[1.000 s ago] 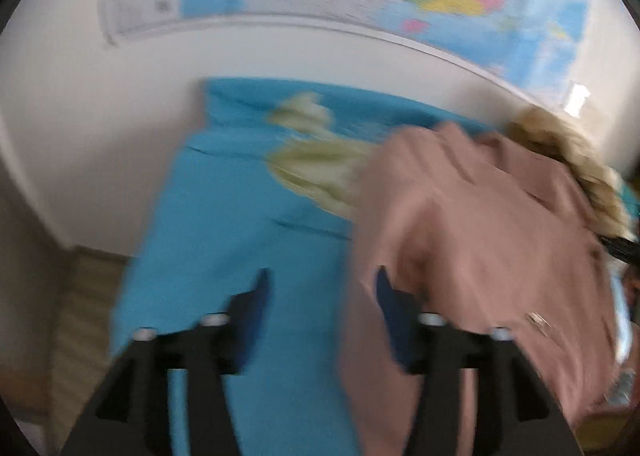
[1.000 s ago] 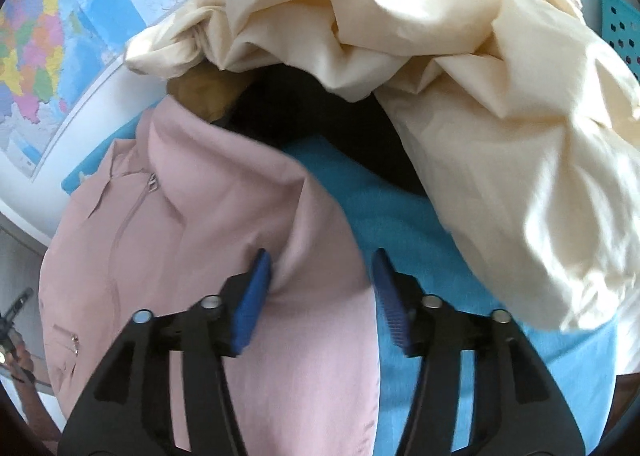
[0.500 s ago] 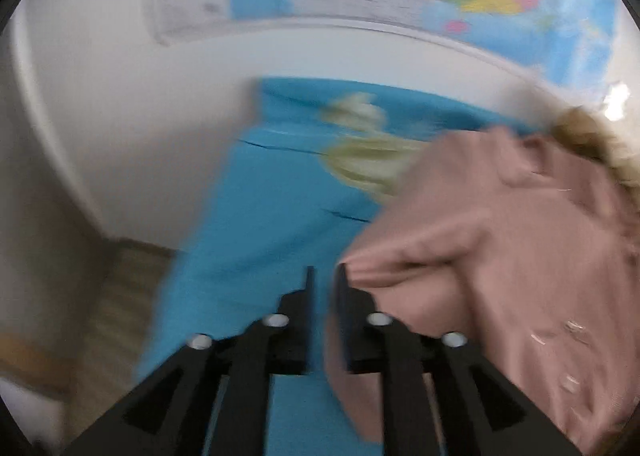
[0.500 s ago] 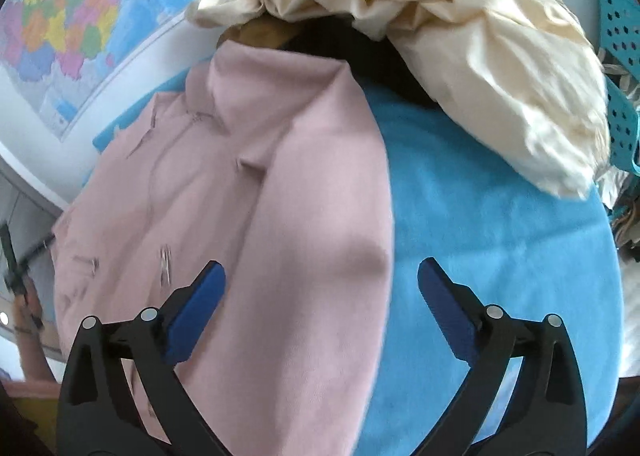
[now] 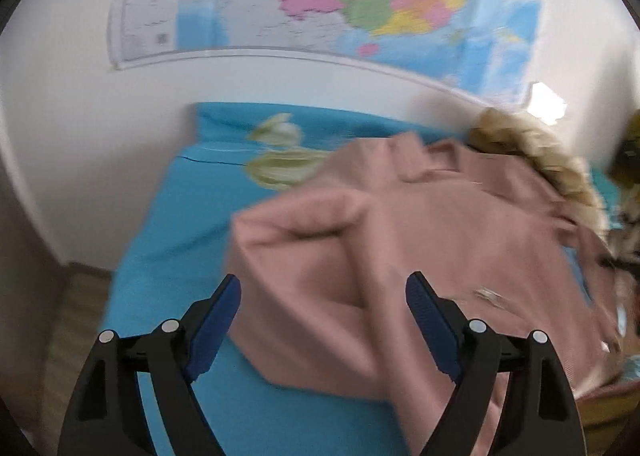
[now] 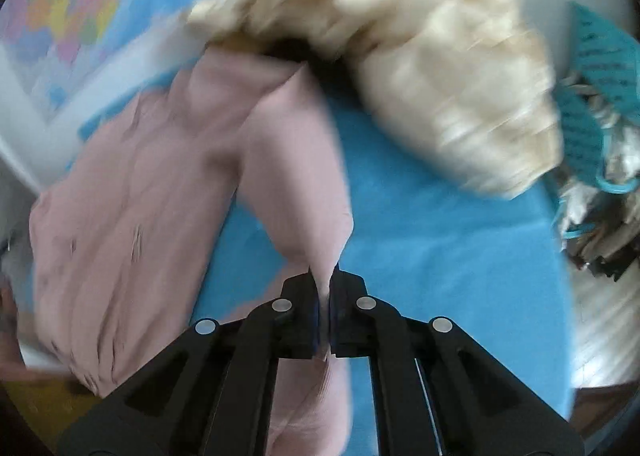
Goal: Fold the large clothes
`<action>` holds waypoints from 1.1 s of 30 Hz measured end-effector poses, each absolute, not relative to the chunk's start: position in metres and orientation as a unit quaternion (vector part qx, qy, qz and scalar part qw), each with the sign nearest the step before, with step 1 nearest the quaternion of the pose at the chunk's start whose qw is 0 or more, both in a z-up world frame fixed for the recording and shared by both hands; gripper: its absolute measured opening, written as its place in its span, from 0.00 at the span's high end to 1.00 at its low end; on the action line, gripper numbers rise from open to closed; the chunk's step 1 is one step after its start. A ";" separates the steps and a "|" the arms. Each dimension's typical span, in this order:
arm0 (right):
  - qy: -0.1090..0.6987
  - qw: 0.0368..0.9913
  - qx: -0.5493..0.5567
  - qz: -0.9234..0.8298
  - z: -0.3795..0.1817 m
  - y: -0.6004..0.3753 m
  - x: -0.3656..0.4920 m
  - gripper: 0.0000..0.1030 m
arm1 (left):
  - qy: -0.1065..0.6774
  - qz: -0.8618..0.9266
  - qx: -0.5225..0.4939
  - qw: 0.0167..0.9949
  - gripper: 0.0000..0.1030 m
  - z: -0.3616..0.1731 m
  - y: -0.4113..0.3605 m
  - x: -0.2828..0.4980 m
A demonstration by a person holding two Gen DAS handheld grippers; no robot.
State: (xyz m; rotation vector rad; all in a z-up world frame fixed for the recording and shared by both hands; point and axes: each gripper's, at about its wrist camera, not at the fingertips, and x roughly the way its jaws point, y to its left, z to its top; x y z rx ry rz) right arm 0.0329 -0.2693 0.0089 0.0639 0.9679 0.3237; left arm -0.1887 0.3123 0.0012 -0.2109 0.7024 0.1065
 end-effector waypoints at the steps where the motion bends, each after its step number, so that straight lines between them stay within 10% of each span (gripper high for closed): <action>1: 0.452 0.882 0.032 0.131 0.014 -0.280 0.038 0.96 | 0.341 0.034 -0.109 0.933 0.19 -0.002 0.308 -0.194; 5: 0.494 0.865 0.063 0.067 -0.004 -0.305 0.062 0.41 | 0.361 -0.008 -0.117 0.925 0.19 -0.023 0.289 -0.199; 18: 0.463 0.809 0.031 0.361 -0.009 -0.195 -0.051 0.11 | 0.403 -0.145 -0.231 0.873 0.09 -0.071 0.267 -0.213; 22: 0.487 0.793 0.032 0.364 -0.043 -0.171 -0.057 0.24 | 0.409 -0.163 -0.220 0.871 0.07 -0.077 0.245 -0.213; 24: 0.495 0.775 0.044 0.390 -0.045 -0.165 -0.060 0.95 | 0.413 -0.171 -0.206 0.871 0.32 -0.077 0.231 -0.213; 26: 0.498 0.767 0.069 0.399 -0.044 -0.168 -0.061 0.96 | 0.422 -0.143 -0.171 0.879 0.92 -0.071 0.221 -0.212; 33: 0.444 0.771 0.102 0.445 0.007 -0.206 -0.090 0.97 | 0.384 -0.199 -0.152 0.889 0.88 -0.032 0.224 -0.240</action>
